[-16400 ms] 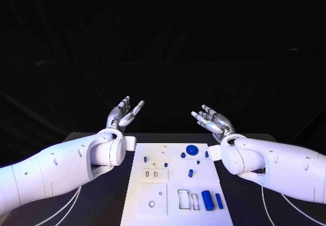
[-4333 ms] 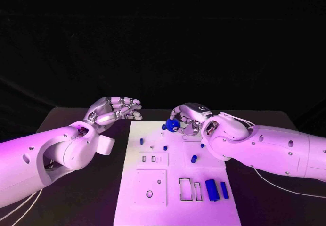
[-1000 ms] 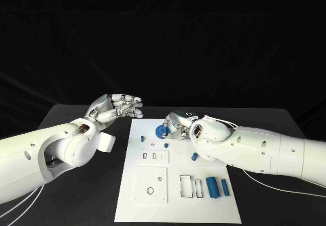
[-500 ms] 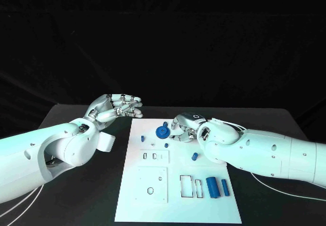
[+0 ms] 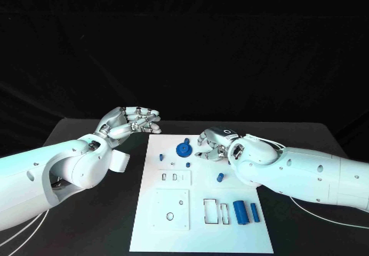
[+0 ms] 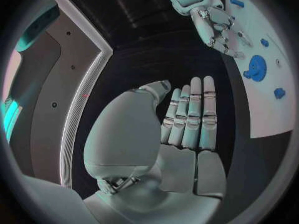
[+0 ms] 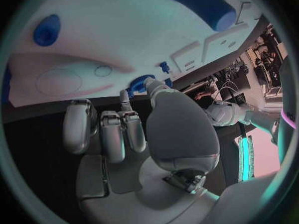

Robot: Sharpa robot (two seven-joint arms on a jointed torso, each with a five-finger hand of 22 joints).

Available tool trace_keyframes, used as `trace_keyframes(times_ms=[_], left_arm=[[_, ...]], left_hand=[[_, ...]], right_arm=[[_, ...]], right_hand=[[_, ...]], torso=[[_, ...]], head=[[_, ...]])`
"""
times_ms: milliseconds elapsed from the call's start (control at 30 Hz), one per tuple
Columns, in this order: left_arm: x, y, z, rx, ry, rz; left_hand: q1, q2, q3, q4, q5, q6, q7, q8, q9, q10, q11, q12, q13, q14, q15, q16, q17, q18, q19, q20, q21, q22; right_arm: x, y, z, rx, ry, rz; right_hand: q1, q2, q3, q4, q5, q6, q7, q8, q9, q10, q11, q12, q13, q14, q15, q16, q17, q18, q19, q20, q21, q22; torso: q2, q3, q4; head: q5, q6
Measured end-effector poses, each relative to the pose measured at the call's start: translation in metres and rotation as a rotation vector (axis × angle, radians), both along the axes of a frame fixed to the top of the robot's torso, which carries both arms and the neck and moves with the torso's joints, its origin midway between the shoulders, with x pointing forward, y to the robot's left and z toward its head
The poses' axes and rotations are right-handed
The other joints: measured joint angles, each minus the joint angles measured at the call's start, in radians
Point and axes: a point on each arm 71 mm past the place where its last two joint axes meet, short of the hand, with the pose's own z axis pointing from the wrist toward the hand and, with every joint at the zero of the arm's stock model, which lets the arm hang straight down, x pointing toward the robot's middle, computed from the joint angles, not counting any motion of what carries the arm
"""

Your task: Assemble the parts on the task board

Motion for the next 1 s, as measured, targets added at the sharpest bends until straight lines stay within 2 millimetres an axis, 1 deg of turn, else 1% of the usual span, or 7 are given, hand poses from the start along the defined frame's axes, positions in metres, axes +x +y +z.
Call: trace_keyframes(times_ms=[100, 200, 333, 467, 733, 867, 1000], left_arm=[[0.0, 0.0, 0.0, 0.0, 0.0, 0.001], [0.001, 0.001, 0.0, 0.001, 0.0, 0.003], [0.001, 0.002, -0.001, 0.002, 0.0, 0.004], [0.001, 0.002, -0.001, 0.002, 0.001, 0.005], [0.002, 0.0, -0.002, 0.001, 0.002, -0.001], [0.003, -0.001, -0.003, 0.001, 0.003, -0.003], [0.003, 0.0, -0.003, 0.002, 0.004, -0.002]], left_hand=[[0.0, 0.0, 0.001, -0.001, 0.0, 0.0, 0.0, 0.0, 0.0, 0.0, 0.0, 0.0, 0.0, 0.0, 0.0, 0.0, 0.001, 0.0, -0.002, 0.002, 0.0, 0.0], [0.0, 0.0, 0.003, -0.003, 0.0, 0.0, 0.0, 0.0, 0.0, 0.0, 0.0, 0.0, 0.0, 0.0, 0.0, 0.0, 0.002, 0.0, -0.003, 0.003, 0.0, 0.001], [0.0, 0.0, 0.003, -0.003, 0.0, 0.0, 0.0, 0.0, 0.0, 0.0, 0.0, 0.0, 0.0, 0.0, 0.0, 0.0, 0.002, 0.0, -0.003, 0.003, 0.0, 0.001], [0.0, 0.0, 0.003, -0.003, 0.0, -0.004, -0.004, 0.0, 0.001, 0.0, 0.0, 0.0, 0.0, 0.0, 0.0, 0.0, 0.001, 0.0, -0.003, 0.003, 0.0, 0.001], [0.0, 0.0, 0.003, -0.003, 0.0, -0.004, -0.004, 0.0, 0.001, 0.0, 0.0, 0.0, 0.0, 0.0, 0.0, 0.0, 0.001, 0.0, -0.003, 0.003, 0.0, 0.001], [0.0, 0.0, 0.003, -0.003, 0.0, -0.004, -0.004, 0.0, 0.001, 0.0, 0.0, 0.0, 0.0, 0.0, 0.0, 0.0, 0.001, 0.0, -0.003, 0.003, 0.0, 0.001], [0.0, 0.0, 0.003, -0.003, 0.0, -0.004, -0.004, 0.0, 0.001, 0.0, 0.0, 0.0, 0.0, 0.0, 0.0, 0.0, 0.001, 0.0, -0.003, 0.003, 0.0, 0.001]], right_arm=[[-0.001, -0.013, 0.01, 0.023, -0.026, -0.016], [-0.001, -0.028, 0.021, 0.051, -0.046, -0.035], [0.0, -0.062, 0.036, 0.115, -0.045, -0.072], [0.0, -0.099, 0.041, 0.191, -0.012, -0.105], [0.003, -0.155, 0.037, 0.277, 0.033, -0.145], [0.003, -0.171, 0.028, 0.283, 0.056, -0.156], [0.002, -0.18, 0.017, 0.282, 0.081, -0.161]], right_hand=[[0.015, -0.001, 0.007, -0.007, 0.0, 0.006, -0.002, 0.0, 0.001, 0.0, 0.0, 0.0, 0.0, 0.004, -0.004, 0.0, 0.0, 0.0, 0.003, -0.003, 0.0, 0.0], [0.05, -0.016, 0.02, -0.019, 0.004, 0.006, -0.002, -0.004, 0.001, 0.0, 0.0, 0.0, 0.0, 0.004, -0.004, 0.0, 0.0, 0.0, 0.003, -0.003, -0.004, -0.009], [0.113, -0.029, 0.042, -0.047, 0.004, 0.009, 0.001, -0.017, 0.002, 0.0, 0.0, -0.015, 0.0, 0.004, -0.004, 0.0, 0.0, 0.0, -0.012, -0.003, -0.035, -0.038], [0.158, -0.058, 0.058, -0.083, 0.004, 0.009, 0.002, -0.03, 0.001, 0.0, 0.0, -0.028, 0.0, 0.004, -0.004, 0.0, 0.0, 0.0, -0.026, 0.001, -0.06, -0.059], [0.186, -0.078, 0.061, -0.101, 0.031, -0.004, 0.011, -0.051, -0.003, 0.0, 0.0, -0.053, 0.0, 0.004, -0.004, -0.006, 0.0, 0.0, -0.04, 0.001, -0.084, -0.082], [0.186, -0.078, 0.059, -0.103, 0.033, -0.013, 0.016, -0.058, -0.005, -0.005, 0.005, -0.056, 0.0, 0.004, -0.004, -0.006, 0.0, 0.0, -0.044, 0.004, -0.085, -0.084], [0.186, -0.078, 0.058, -0.105, 0.045, -0.015, 0.019, -0.063, -0.005, -0.005, 0.005, -0.058, 0.0, 0.004, -0.004, -0.006, 0.0, 0.0, -0.044, 0.004, -0.089, -0.084]], torso=[[0.0, -0.0001, 0.0], [-0.001, -0.0009, -0.0006], [-0.002, -0.0008, -0.0023], [-0.004, -0.0007, -0.006], [-0.008, 0.0039, -0.0126], [-0.009, 0.0076, -0.0137], [-0.009, 0.009, -0.0137]], head=[[0.0, 0.0], [-0.001, 0.002], [-0.005, 0.005], [-0.01, 0.007], [-0.015, 0.008], [-0.016, 0.006], [-0.016, 0.004]])
